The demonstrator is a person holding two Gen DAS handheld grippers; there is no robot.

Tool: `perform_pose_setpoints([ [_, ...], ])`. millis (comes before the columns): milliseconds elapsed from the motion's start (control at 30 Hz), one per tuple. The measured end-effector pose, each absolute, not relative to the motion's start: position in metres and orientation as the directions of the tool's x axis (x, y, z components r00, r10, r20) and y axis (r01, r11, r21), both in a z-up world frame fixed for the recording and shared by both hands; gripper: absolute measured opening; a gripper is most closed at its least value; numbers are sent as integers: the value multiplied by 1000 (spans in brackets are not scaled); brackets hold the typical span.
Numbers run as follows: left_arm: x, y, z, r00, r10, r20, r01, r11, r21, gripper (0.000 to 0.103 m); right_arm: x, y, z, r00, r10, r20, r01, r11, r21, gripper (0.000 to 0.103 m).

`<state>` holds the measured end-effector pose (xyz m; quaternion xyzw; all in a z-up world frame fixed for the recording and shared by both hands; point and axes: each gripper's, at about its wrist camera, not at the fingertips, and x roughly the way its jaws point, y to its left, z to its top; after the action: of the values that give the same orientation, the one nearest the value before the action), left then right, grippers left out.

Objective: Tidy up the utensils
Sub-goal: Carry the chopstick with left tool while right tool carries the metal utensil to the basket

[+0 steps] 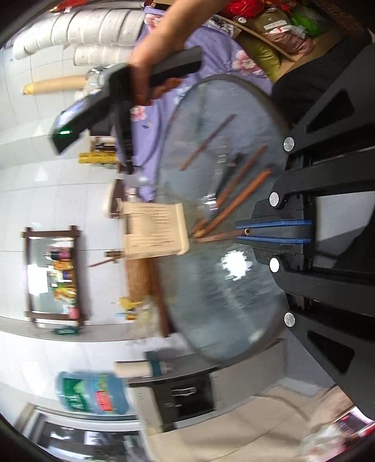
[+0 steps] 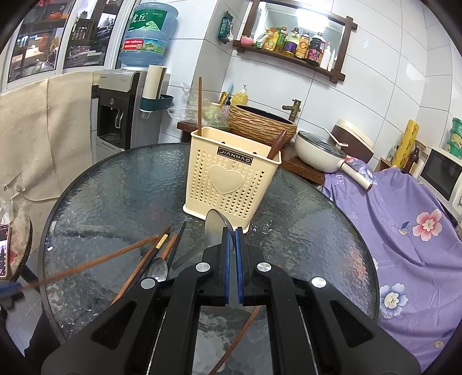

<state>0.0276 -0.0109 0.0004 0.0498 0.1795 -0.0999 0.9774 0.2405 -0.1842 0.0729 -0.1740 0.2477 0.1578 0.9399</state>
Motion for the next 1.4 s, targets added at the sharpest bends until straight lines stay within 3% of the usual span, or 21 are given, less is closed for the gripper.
perform_pose_setpoints([
  [233,56,-6,48,949,-192,-250,219,972,84,5,241,-183,77,829,209,-518,-386,885,-260,4],
  [500,87,4,77,949,-219,-226,238,969,63,5,245,-179,81,825,217,-522,-398,879,-264,4],
  [1400,224,3,172,874,-362,-324,366,929,-53,5,298,-182,120,817,191,-544,-399,868,-294,3],
])
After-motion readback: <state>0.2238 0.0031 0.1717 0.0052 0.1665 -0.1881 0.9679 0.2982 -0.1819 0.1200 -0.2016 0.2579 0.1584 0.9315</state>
